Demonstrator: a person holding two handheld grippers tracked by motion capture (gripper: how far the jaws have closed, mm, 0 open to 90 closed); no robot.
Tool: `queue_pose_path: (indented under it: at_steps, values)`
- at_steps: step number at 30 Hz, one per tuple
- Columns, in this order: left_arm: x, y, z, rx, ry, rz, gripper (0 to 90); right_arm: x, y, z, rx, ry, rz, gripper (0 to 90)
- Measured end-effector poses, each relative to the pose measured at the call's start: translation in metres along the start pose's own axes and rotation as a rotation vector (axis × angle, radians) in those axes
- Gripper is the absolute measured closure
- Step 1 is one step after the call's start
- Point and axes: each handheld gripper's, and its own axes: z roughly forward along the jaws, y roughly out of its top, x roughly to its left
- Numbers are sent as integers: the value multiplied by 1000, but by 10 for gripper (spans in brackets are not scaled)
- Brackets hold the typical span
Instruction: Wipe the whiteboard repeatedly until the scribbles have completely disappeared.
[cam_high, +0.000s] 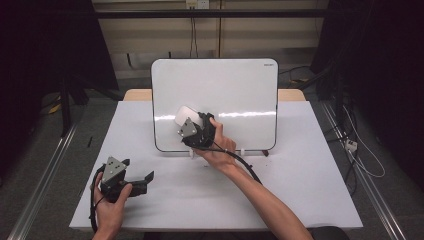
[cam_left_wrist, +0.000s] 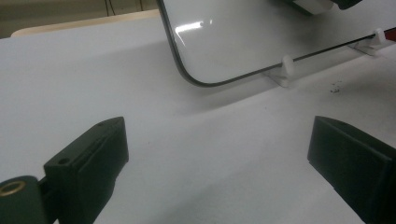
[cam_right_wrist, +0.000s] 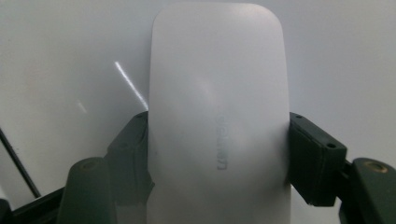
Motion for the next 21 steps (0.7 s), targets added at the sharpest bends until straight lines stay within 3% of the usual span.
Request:
queue_pose_path:
  at_steps: [3,11,14,18,21]
  values:
    - [0,1,-1,-1,4,1,51,-14,-1,0,2,-19,27,316]
    - [1,0,-1,1,4,0,51,-76,-7,1,18,-87,164,316]
    - [1,0,-1,-3,3,-4,51,-93,-9,0,29,-107,186,316]
    - [1,0,-3,-1,8,-4,51,-109,-13,-2,34,-121,236,316]
    - [1,0,-3,-1,8,-5,51,-110,-15,-4,30,-128,264,316]
